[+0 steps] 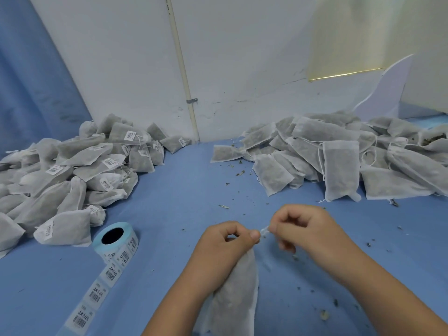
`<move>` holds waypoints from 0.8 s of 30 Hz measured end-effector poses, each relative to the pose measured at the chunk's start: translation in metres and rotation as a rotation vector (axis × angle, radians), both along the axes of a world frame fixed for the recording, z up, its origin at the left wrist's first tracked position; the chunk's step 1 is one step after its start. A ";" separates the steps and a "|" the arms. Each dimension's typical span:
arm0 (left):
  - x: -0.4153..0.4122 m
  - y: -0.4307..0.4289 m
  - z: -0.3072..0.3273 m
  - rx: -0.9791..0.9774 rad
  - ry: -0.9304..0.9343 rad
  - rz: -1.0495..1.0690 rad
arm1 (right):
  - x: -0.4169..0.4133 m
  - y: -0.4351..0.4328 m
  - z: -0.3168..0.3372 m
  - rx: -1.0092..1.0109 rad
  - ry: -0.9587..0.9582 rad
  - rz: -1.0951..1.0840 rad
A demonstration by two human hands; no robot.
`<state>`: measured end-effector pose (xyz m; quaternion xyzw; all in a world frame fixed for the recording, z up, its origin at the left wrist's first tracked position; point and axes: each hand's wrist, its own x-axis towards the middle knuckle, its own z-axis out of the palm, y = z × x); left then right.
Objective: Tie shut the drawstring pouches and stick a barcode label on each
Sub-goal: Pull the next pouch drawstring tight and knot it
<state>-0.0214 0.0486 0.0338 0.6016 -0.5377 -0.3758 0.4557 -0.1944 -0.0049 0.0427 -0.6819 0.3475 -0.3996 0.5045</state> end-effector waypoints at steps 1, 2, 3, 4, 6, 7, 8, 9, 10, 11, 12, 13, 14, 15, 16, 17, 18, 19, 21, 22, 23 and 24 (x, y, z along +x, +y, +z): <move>0.001 0.000 0.000 0.005 0.007 -0.003 | -0.001 -0.001 0.001 0.101 -0.131 0.020; 0.001 0.000 0.001 0.007 0.010 -0.009 | -0.001 -0.001 0.000 0.186 -0.249 0.042; 0.000 0.000 0.001 0.004 0.015 -0.019 | 0.001 -0.001 -0.001 0.256 -0.349 0.069; -0.001 0.000 0.002 -0.002 0.025 -0.034 | 0.004 -0.001 -0.002 0.318 -0.437 0.104; -0.003 0.001 0.003 -0.014 0.057 -0.069 | 0.010 0.002 -0.005 0.435 -0.579 0.191; -0.004 0.001 0.003 -0.015 0.070 -0.083 | 0.013 0.004 -0.006 0.492 -0.623 0.240; -0.004 0.002 0.003 -0.013 0.069 -0.089 | 0.014 0.004 -0.005 0.550 -0.648 0.291; -0.004 0.001 0.003 -0.010 0.052 -0.082 | 0.012 0.004 -0.004 0.608 -0.649 0.331; -0.002 0.001 0.002 -0.006 0.022 -0.060 | 0.009 0.002 -0.003 0.661 -0.619 0.349; 0.000 0.000 0.001 -0.005 -0.008 -0.031 | 0.005 -0.002 -0.001 0.711 -0.554 0.344; 0.003 -0.002 -0.001 -0.008 -0.030 -0.004 | 0.001 -0.006 0.001 0.759 -0.471 0.317; 0.005 -0.003 -0.002 -0.016 -0.049 0.010 | -0.003 -0.010 0.002 0.802 -0.387 0.291; 0.007 -0.005 -0.004 -0.026 -0.067 0.010 | -0.006 -0.012 0.003 0.834 -0.328 0.284; 0.007 -0.005 -0.005 -0.032 -0.084 -0.002 | -0.008 -0.014 0.003 0.852 -0.292 0.300; 0.007 -0.006 -0.006 -0.035 -0.098 -0.020 | -0.009 -0.014 0.003 0.857 -0.274 0.334; 0.006 -0.006 -0.007 -0.035 -0.111 -0.032 | -0.009 -0.013 0.002 0.852 -0.270 0.379; 0.005 -0.007 -0.008 -0.038 -0.119 -0.036 | -0.009 -0.013 0.001 0.837 -0.281 0.430; 0.006 -0.007 -0.009 -0.043 -0.120 -0.029 | -0.009 -0.012 0.001 0.821 -0.306 0.479; 0.011 -0.008 -0.009 -0.058 -0.091 -0.012 | -0.012 -0.011 0.000 0.796 -0.355 0.580; 0.014 -0.007 -0.008 -0.063 -0.075 -0.011 | -0.013 -0.011 0.000 0.789 -0.352 0.619; 0.017 -0.007 -0.007 -0.068 -0.069 -0.012 | -0.015 -0.011 0.000 0.779 -0.314 0.641; 0.019 -0.007 -0.006 -0.077 -0.075 -0.013 | -0.015 -0.011 0.001 0.766 -0.245 0.639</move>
